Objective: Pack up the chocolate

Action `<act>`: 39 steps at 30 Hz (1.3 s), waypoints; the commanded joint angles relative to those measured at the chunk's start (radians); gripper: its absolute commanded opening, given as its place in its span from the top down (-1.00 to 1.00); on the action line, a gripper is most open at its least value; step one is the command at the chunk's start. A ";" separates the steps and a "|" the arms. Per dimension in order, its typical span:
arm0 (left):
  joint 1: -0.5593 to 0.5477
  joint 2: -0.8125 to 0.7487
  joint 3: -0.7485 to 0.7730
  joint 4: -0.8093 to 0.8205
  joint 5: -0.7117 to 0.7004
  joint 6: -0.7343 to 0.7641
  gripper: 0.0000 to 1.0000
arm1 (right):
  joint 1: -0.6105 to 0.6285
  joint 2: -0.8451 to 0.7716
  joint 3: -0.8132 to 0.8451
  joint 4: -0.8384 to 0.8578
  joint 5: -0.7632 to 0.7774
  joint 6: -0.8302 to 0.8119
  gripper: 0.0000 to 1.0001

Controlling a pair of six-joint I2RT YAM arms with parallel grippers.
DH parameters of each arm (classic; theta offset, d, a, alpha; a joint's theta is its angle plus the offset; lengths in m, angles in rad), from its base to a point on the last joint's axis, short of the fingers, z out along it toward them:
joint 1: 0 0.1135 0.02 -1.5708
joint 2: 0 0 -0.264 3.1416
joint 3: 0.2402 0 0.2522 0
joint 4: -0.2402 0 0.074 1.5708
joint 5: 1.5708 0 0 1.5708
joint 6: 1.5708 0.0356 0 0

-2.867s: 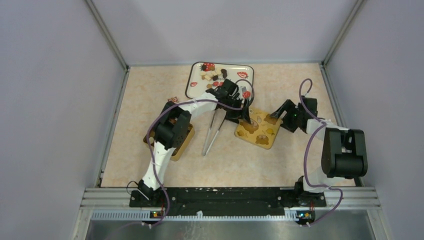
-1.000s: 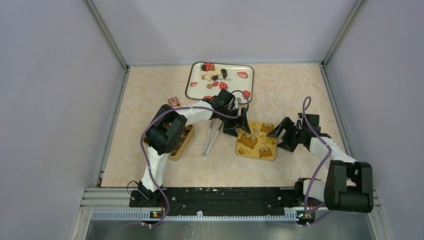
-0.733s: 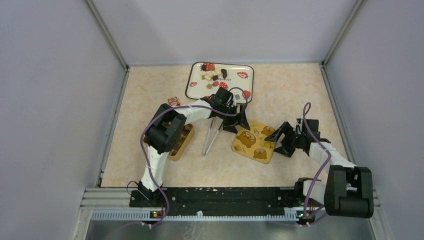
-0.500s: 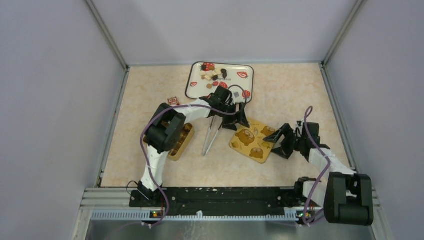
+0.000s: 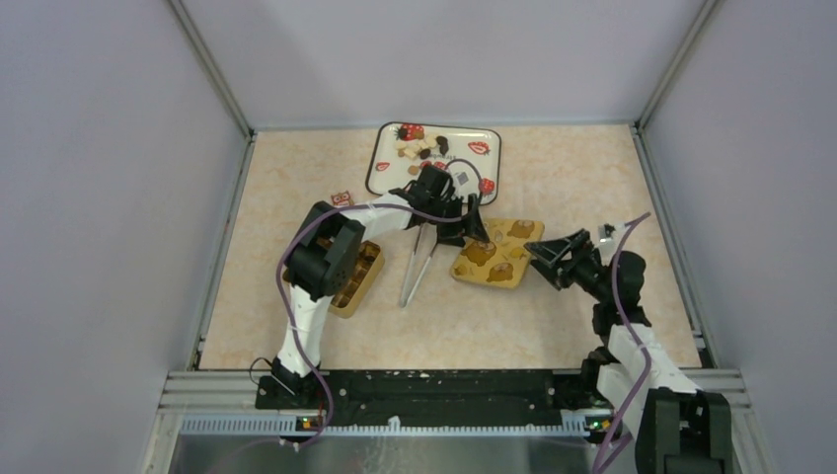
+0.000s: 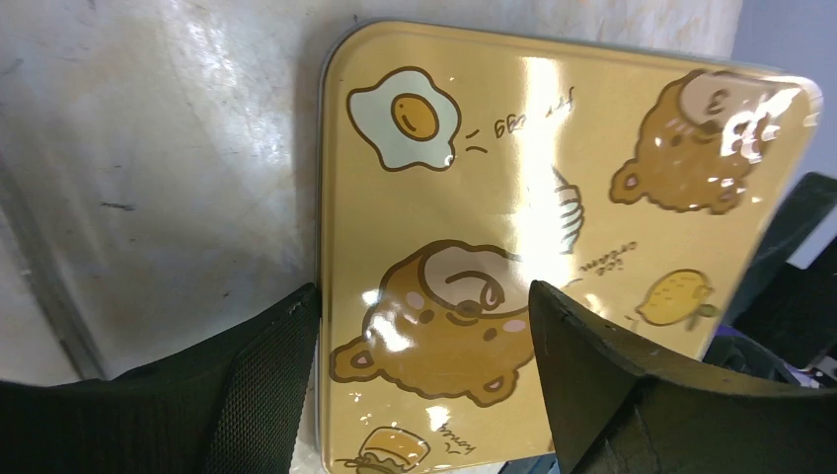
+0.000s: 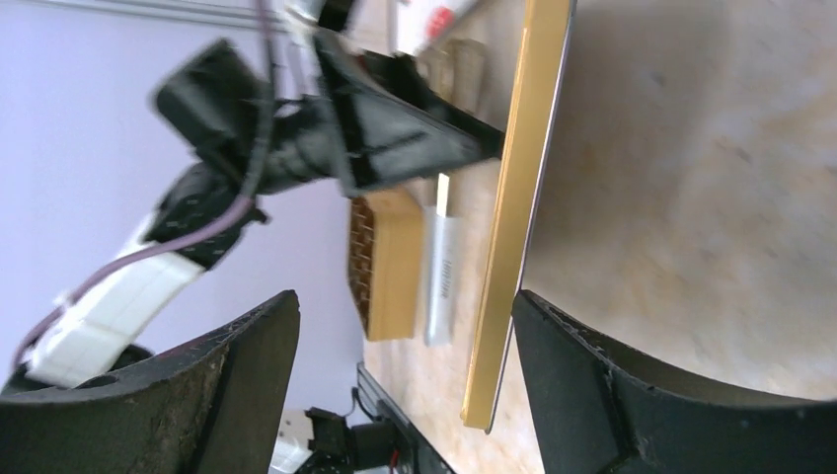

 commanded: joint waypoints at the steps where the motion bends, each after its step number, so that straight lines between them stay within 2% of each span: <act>1: -0.081 0.048 -0.032 -0.024 0.184 -0.048 -0.61 | 0.017 0.002 -0.031 0.316 -0.033 0.124 -0.56; 8: -0.083 0.050 -0.065 0.030 0.218 -0.074 -0.61 | 0.041 0.164 -0.067 0.591 -0.019 0.240 -0.55; 13: -0.083 0.039 -0.072 0.035 0.218 -0.074 -0.60 | 0.065 0.242 -0.031 0.585 -0.004 0.212 -0.43; 15: -0.082 0.027 -0.075 0.035 0.211 -0.073 -0.60 | 0.065 0.233 -0.008 0.500 0.003 0.161 -0.25; 19: -0.073 -0.024 -0.071 -0.006 0.177 -0.048 -0.60 | 0.065 0.153 0.103 0.025 0.066 -0.061 0.28; 21: -0.062 -0.062 -0.071 -0.027 0.158 -0.034 -0.60 | 0.065 0.110 0.148 -0.144 0.119 -0.156 0.51; 23: -0.046 -0.102 -0.069 -0.047 0.152 -0.021 -0.60 | 0.065 0.081 0.177 -0.248 0.146 -0.213 0.77; 24: -0.036 -0.125 -0.070 -0.058 0.150 -0.014 -0.61 | 0.065 0.078 0.189 -0.281 0.147 -0.231 0.97; 26: -0.025 -0.175 -0.066 -0.097 0.143 0.005 -0.62 | 0.065 0.090 0.208 -0.295 0.113 -0.253 1.00; 32: 0.041 -0.377 -0.105 -0.220 0.107 0.077 -0.67 | 0.065 0.151 0.264 -0.159 -0.040 -0.225 1.00; 35: 0.124 -0.517 -0.203 -0.208 0.167 0.049 -0.73 | 0.065 0.165 0.274 0.022 -0.127 -0.141 1.00; 39: 0.207 -0.687 -0.332 -0.150 0.221 0.016 -0.95 | 0.114 0.204 0.294 0.310 -0.205 0.002 1.00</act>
